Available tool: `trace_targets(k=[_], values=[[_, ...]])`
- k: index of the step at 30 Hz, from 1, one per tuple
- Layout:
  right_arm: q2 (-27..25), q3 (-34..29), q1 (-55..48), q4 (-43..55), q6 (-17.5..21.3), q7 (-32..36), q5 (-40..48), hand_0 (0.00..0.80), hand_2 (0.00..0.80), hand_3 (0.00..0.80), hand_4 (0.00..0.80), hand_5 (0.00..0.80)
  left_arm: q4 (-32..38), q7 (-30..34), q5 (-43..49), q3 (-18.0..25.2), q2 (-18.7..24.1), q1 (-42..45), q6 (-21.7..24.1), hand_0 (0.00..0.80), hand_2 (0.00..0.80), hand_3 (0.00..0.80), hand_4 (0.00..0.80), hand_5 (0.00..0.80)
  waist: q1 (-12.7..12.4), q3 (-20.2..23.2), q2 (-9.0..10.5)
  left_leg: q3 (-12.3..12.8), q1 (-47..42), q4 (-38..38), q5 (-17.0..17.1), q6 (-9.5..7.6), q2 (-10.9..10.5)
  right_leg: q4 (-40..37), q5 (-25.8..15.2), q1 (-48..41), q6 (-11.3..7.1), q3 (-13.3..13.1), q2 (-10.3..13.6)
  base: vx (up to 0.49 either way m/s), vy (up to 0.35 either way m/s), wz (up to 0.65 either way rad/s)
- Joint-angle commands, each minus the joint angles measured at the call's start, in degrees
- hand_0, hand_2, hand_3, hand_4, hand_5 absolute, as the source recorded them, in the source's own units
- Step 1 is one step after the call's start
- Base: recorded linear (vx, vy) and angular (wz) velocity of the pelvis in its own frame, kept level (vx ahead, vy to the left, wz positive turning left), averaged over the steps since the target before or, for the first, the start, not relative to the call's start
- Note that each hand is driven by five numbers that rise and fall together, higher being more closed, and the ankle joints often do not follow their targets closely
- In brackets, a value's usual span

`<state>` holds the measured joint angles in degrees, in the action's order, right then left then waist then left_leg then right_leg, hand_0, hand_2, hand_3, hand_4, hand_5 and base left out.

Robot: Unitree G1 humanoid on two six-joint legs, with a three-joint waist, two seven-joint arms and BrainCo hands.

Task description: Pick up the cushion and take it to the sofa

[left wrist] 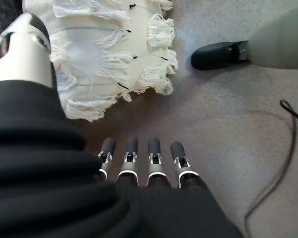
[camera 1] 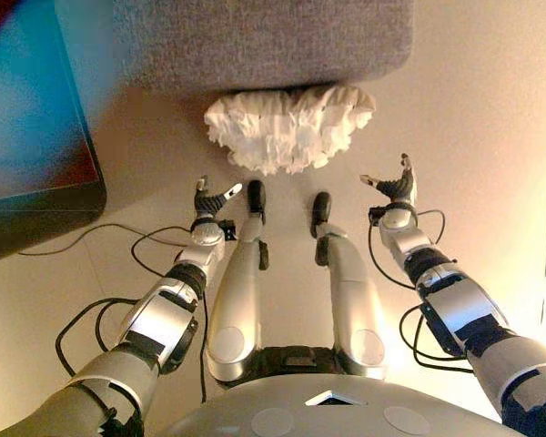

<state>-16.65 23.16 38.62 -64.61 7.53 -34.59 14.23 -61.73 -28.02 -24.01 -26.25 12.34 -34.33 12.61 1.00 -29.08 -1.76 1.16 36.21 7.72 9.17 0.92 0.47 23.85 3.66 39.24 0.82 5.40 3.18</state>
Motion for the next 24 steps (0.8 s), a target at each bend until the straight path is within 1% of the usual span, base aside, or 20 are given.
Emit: trace_targets(k=[1, 6, 8, 9, 10, 11, 13, 15, 19, 24], values=[[-2.24, 0.63, 1.73, 3.74, 1.50, -2.29, -0.01, 0.000, 0.000, 0.000, 0.000, 0.000, 1.35, -3.34, 5.48, 0.16, -0.56, -2.90, 3.55, 0.000, 0.000, 0.000, 0.000, 0.000, 1.22, -0.71, 0.46, -1.44, 3.03, 5.47, -2.60, -2.60, -2.60, -10.41, -11.04, 0.93, -3.26, -4.10, -0.16, 0.000, 0.000, 0.00], [-3.54, 2.26, 5.55, 4.31, 0.83, -3.13, -0.86, 0.000, 0.000, 0.000, 0.000, 0.000, 3.03, -9.30, 10.41, -1.93, 0.25, -7.24, 4.00, 0.000, 0.000, 0.000, 0.000, 0.000, 1.82, -0.71, -0.33, -2.01, 8.14, 7.15, -2.46, -2.30, -2.79, -9.26, -11.35, 6.28, -3.27, -4.81, -0.49, -0.008, 0.024, 0.02], [-7.59, 1.27, 8.70, 3.01, 0.24, 1.42, 0.38, 0.000, 0.000, 0.000, 0.000, 0.000, 3.50, -10.18, 10.36, -2.70, 2.63, -9.87, 3.32, 0.000, 0.000, 0.000, 0.000, 0.000, 1.56, -0.71, -0.13, -2.44, 9.57, 8.40, -2.98, -2.02, -2.87, -8.81, -11.33, 7.41, -3.60, -4.70, -0.32, 0.000, 0.000, 0.00], [-8.74, 1.35, 9.31, 2.90, 0.33, 2.75, 0.81, 0.000, 0.000, 0.000, 0.000, 0.000, 3.68, -10.57, 10.82, -2.43, 3.61, -10.66, 3.10, 0.000, 0.000, 0.000, 0.000, 0.000, 1.61, -0.71, 0.08, -2.46, 10.11, 8.82, -3.12, -1.88, -2.75, -8.61, -11.42, 7.86, -3.64, -4.76, -0.35, 0.000, 0.000, 0.00], [-10.51, 1.36, 8.48, 3.43, 1.88, 4.60, 0.78, 0.000, 0.000, 0.000, 0.000, 0.000, 5.07, -10.02, 10.46, -1.83, 6.11, -11.93, 1.87, 0.000, 0.000, 0.000, 0.000, 0.000, 1.95, -0.71, 0.38, -2.44, 11.02, 9.29, -3.26, -1.85, -2.68, -8.23, -11.52, 8.80, -3.76, -5.06, -0.53, 0.000, 0.000, 0.00], [-11.60, 1.57, 7.47, 4.88, 2.38, 5.28, 0.56, 0.000, 0.000, 0.000, 0.000, 0.000, 6.32, -9.48, 10.22, -1.48, 7.52, -12.33, 1.31, 0.000, 0.000, 0.000, 0.000, 0.000, 2.20, -0.71, 0.61, -2.38, 11.35, 9.15, -3.24, -1.86, -2.66, -8.28, -11.60, 9.16, -3.81, -5.20, -0.71, 0.037, 0.021, 0.00], [-13.32, 2.05, 4.64, 9.93, 2.02, 4.83, -0.11, 0.000, 0.000, 0.000, 0.000, 0.000, 9.40, -8.85, 10.40, -0.94, 9.79, -12.26, 0.26, 0.000, 0.000, 0.000, 0.000, 0.000, 2.71, -0.71, 0.90, -2.39, 12.03, 8.25, -2.93, -1.76, -2.75, -8.88, -11.86, 9.85, -3.92, -5.40, -1.08, 0.016, 0.009, 0.00], [-14.81, 1.67, 1.63, 13.57, 2.99, 4.45, -0.32, 0.000, 0.000, 0.000, 0.000, 0.000, 11.63, -8.75, 11.22, -0.74, 11.36, -11.60, 0.35, 0.000, 0.000, 0.000, 0.000, 0.000, 3.12, -0.71, 1.06, -2.48, 12.86, 7.90, -2.77, -1.62, -2.89, -9.24, -12.06, 10.63, -4.04, -5.50, -1.17, 0.035, 0.012, -0.03], [-16.83, 0.31, 0.00, 15.04, 4.89, 5.05, -0.45, 0.000, 0.000, 0.000, 0.000, 0.000, 13.12, -8.02, 11.00, -0.24, 13.15, -10.93, 1.64, 0.000, 0.000, 0.000, 0.000, 0.000, 3.23, -0.71, 0.75, -2.65, 15.06, 9.06, -2.92, -1.42, -3.18, -8.78, -12.20, 12.56, -4.23, -5.38, -0.74, 0.064, 0.009, -0.04], [-18.34, -0.20, 2.33, 13.94, 6.72, 5.28, -0.86, 0.000, 0.000, 0.000, 0.000, 0.000, 12.73, -7.64, 8.07, 1.28, 14.61, -11.25, 3.32, 0.000, 0.000, 0.000, 0.000, 0.000, 2.90, -0.71, 0.02, -2.74, 18.58, 11.44, -3.47, -1.42, -3.53, -6.91, -11.97, 16.03, -4.22, -5.27, -0.32, 0.055, 0.019, 0.01]])
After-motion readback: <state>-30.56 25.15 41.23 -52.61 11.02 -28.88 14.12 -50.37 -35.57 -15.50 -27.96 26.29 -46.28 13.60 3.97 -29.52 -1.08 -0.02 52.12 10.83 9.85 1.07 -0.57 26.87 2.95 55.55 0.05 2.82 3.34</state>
